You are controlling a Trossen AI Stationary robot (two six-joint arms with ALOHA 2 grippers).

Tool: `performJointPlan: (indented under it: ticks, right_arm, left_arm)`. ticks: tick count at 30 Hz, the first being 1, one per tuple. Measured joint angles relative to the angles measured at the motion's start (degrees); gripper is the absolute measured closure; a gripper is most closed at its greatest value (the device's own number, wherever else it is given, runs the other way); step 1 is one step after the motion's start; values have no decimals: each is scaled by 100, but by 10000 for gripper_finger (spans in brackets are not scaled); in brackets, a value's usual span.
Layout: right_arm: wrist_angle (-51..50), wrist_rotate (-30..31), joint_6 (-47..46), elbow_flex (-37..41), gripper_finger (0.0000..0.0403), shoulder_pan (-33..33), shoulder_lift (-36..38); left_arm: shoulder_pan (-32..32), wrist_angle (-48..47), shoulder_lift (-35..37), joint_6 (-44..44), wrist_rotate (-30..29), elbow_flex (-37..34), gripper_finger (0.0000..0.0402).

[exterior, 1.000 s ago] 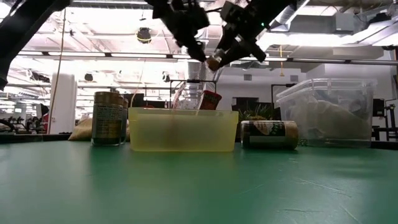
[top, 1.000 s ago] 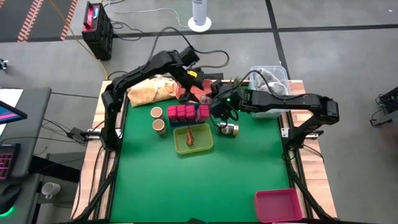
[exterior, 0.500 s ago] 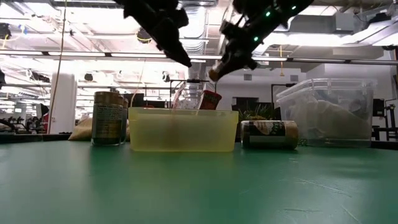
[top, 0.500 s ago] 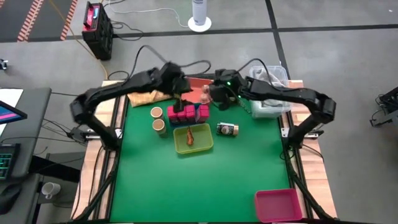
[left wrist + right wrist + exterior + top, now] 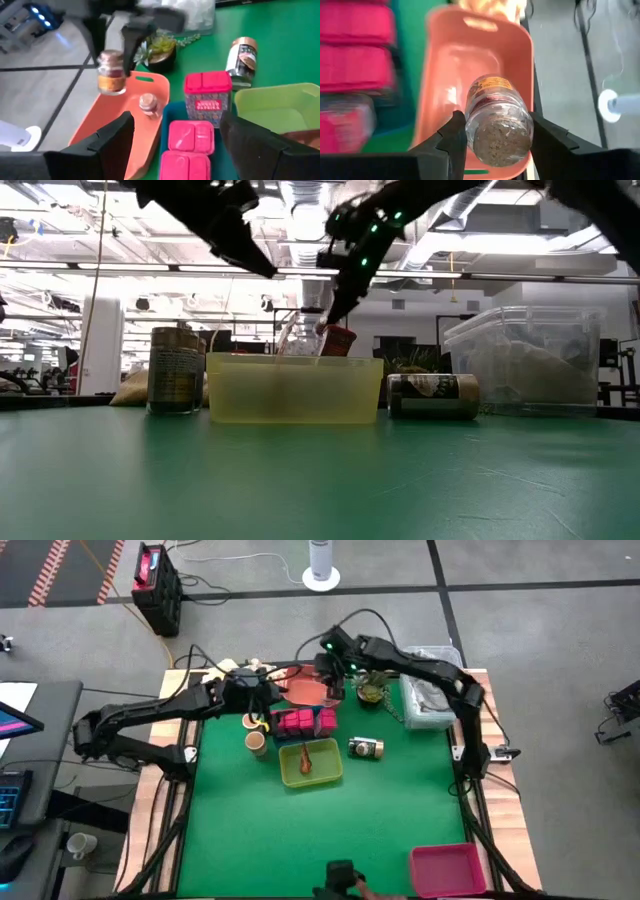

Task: Sort spices by type
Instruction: Put the brown seasoning bottle into the orange bin

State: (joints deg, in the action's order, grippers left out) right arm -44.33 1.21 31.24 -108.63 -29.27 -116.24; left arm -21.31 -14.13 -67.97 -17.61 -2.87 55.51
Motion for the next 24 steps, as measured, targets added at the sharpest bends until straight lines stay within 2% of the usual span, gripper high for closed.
performJointPlan:
  ticks: [7,14,24]
  right_arm:
    - [-1022,-3,27,-1371,208,-245,-1048]
    - [-1873,-419,14,-2254,208,-324,-1701]
    - [-1828,-457,22,-2379,208,-510,-1963]
  left_arm:
    - [4,647,245,151,-122,-672,123]
    - [61,993,265,549,-124,-1205,123]
    - [604,1590,264,824,-674,-1737,123]
